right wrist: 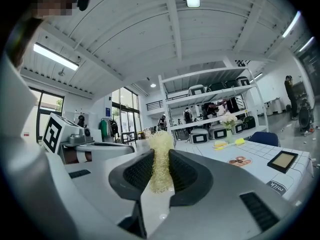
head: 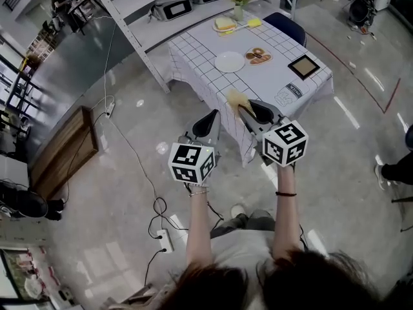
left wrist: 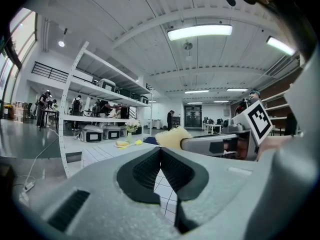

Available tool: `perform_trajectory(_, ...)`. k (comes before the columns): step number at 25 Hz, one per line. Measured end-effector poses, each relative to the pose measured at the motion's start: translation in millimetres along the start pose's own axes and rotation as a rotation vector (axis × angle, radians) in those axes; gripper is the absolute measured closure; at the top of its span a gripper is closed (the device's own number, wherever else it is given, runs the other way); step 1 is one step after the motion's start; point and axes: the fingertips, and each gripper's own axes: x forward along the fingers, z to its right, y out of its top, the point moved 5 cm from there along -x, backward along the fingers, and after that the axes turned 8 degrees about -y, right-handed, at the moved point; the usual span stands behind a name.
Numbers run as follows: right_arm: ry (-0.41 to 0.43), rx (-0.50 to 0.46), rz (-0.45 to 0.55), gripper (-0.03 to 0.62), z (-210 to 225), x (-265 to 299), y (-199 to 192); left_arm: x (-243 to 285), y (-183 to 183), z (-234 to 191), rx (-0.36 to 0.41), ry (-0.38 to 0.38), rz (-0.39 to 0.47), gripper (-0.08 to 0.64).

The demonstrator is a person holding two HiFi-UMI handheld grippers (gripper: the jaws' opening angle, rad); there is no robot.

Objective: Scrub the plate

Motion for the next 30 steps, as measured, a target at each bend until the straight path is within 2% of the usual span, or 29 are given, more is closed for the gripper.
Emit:
perform_trajectory(10, -0.045, 0.015, -0.012, 0.512, 19.8, 19.2, -6.3, 20.1, -9.7, -18.6, -0.016, -0.031, -0.018, 0.549)
perform_trajectory(16, -0.056, 0.017, -0.018, 0.512, 44.2, 43.7, 4.0, 42.7, -7.1, -39.6, -0.032, -0.036, -0.018, 0.549)
perform_trajectory(30, -0.004, 0.022, -0.08, 0.512, 89.3, 109.5, 12.3, 103.3, -6.3, -88.8, -0.087, -0.005, -0.038, 0.549)
